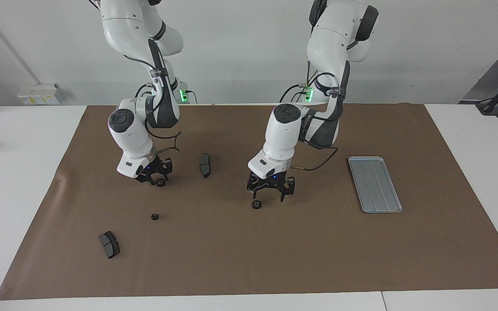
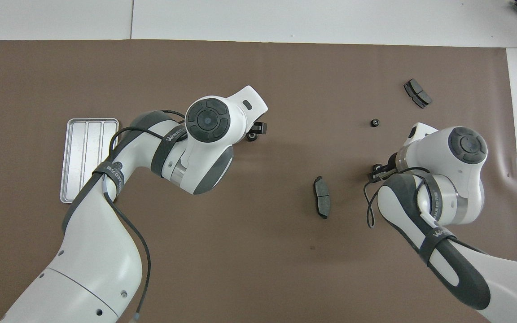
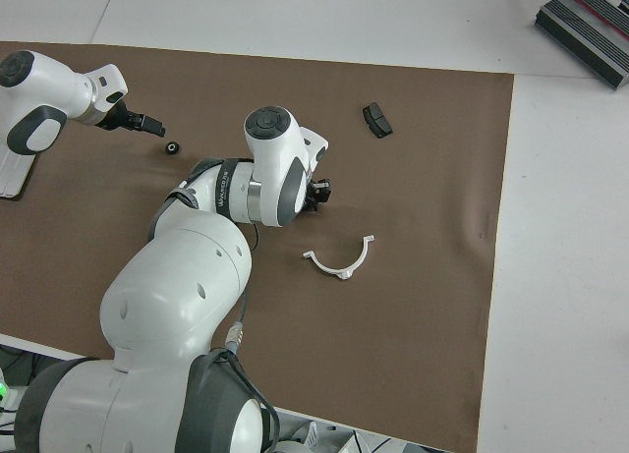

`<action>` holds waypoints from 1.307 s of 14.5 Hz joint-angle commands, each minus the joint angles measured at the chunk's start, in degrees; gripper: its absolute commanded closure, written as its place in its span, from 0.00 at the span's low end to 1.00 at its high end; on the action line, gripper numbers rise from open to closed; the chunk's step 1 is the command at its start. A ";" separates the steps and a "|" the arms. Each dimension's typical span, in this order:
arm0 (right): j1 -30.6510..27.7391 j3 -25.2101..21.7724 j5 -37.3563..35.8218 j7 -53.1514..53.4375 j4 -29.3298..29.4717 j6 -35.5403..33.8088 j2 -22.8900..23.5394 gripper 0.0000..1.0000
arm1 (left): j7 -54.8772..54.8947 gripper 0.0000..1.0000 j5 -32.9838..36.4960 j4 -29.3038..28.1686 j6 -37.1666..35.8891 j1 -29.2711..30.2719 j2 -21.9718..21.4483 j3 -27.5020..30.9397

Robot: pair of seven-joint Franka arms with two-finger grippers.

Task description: Pick bearing gear from pile to tray

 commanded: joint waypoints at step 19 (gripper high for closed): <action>0.88 1.59 0.88 24.01 11.95 -9.09 -2.93 1.00 | -1.45 0.00 0.80 -2.37 8.25 -3.41 3.64 0.96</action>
